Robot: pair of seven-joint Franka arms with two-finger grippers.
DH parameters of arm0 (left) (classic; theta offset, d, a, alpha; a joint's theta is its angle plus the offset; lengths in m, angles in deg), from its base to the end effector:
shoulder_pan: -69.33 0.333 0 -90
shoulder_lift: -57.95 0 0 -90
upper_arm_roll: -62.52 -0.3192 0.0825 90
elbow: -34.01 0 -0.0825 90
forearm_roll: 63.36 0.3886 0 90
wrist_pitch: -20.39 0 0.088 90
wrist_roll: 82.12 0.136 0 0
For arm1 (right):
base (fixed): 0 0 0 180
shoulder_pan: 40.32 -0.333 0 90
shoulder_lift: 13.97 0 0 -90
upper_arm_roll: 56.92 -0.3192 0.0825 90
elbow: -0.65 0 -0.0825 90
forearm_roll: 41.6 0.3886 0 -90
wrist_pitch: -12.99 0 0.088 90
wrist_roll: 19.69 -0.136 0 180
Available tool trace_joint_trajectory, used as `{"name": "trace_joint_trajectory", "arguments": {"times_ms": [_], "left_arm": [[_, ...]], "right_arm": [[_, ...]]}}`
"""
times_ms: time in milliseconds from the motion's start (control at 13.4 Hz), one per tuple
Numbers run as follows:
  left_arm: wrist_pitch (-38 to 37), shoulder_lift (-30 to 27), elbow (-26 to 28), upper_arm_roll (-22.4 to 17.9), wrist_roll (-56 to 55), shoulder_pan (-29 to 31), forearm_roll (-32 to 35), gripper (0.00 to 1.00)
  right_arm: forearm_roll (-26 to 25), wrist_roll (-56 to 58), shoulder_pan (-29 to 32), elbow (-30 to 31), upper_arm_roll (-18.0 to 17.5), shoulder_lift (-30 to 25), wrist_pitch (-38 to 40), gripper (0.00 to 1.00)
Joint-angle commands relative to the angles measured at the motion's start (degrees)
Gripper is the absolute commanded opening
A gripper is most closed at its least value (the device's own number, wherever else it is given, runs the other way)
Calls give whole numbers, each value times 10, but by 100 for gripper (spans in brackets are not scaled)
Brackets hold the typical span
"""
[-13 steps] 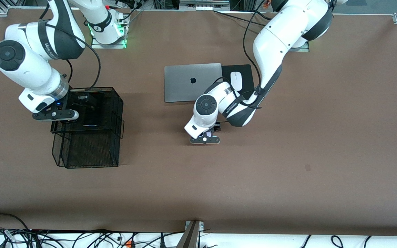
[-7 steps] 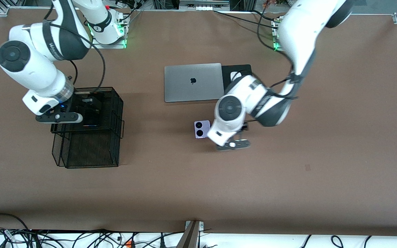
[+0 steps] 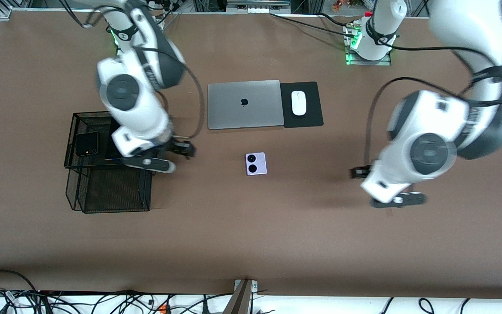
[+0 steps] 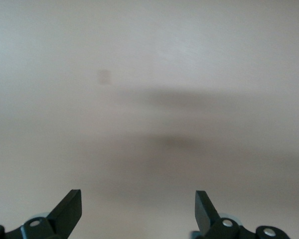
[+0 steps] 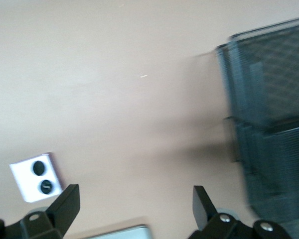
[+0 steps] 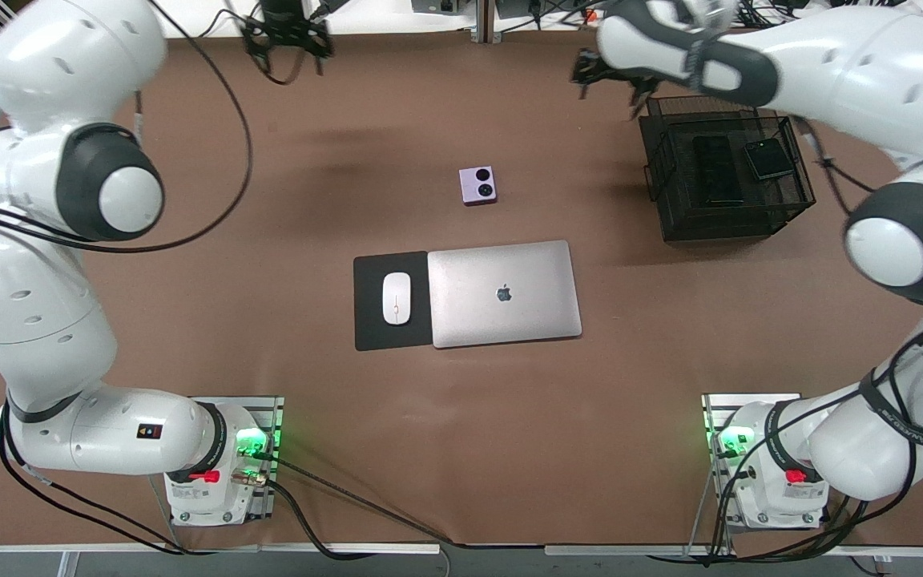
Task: Place phones with both arms
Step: 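Grasp the white phone with the right gripper while the left gripper withdraws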
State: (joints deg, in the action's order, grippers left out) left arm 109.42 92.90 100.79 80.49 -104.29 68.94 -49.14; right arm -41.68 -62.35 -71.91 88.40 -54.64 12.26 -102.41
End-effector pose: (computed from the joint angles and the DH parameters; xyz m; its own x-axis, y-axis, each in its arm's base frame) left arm 0.6906 -0.1387 0.4103 0.9837 0.0918 -0.1548 0.0710 -0.9883 -0.1349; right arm 0.6044 0.3431 0.3668 0.9736 -0.2261 0.0312 -0.2261 -0.9741 -0.0031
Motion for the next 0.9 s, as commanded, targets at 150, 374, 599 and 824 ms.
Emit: {"name": "trace_joint_trajectory", "arguments": {"times_ms": [150, 374, 599, 824], "left_arm": [[-46, -74, 13, 10, 116, 78, -2, 100], [-51, -128, 32, -19, 226, 108, -51, 100], [-6, -235, 123, -154, 238, 51, -127, 100], [89, -374, 283, -228, 238, 9, -168, 100]], "right_arm": [[0, -184, -99, -198, 13, 164, 10, 100], [-1, -207, -136, -238, 16, 210, -16, 100], [-45, -204, -168, -238, 15, 239, -61, 100], [-65, -159, -167, -232, 15, 253, -78, 100]]}}
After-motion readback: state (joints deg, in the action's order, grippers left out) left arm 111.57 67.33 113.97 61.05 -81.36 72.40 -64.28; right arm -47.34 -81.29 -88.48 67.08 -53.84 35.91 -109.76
